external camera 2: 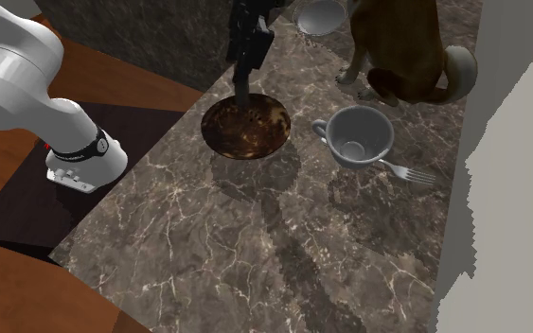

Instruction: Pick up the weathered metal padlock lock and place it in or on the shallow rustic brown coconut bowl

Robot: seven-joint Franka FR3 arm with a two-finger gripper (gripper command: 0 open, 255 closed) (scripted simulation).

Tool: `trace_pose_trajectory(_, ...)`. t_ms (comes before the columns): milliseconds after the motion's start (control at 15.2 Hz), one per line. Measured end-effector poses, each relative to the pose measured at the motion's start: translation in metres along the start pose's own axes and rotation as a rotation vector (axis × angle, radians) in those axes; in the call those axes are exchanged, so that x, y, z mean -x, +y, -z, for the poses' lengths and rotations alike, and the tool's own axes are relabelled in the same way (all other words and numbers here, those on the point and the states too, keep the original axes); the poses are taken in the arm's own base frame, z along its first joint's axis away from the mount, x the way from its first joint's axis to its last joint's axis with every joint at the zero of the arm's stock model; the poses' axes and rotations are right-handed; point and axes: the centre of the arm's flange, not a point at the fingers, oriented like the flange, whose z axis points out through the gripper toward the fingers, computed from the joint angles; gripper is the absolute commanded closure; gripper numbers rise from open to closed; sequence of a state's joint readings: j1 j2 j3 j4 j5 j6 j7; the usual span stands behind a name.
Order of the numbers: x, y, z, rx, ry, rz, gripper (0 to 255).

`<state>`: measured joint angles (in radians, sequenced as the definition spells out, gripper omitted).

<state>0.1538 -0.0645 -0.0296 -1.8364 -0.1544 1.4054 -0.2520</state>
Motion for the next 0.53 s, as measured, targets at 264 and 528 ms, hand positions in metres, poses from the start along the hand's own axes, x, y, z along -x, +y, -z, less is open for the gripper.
trace_pose_trajectory(264, -0.008, -0.002, -0.021, 0.0, 0.0, 0.0, 255)
trace_pose_trajectory(528, -0.016, -0.004, -0.04, 0.0, 0.0, 0.0, 255)
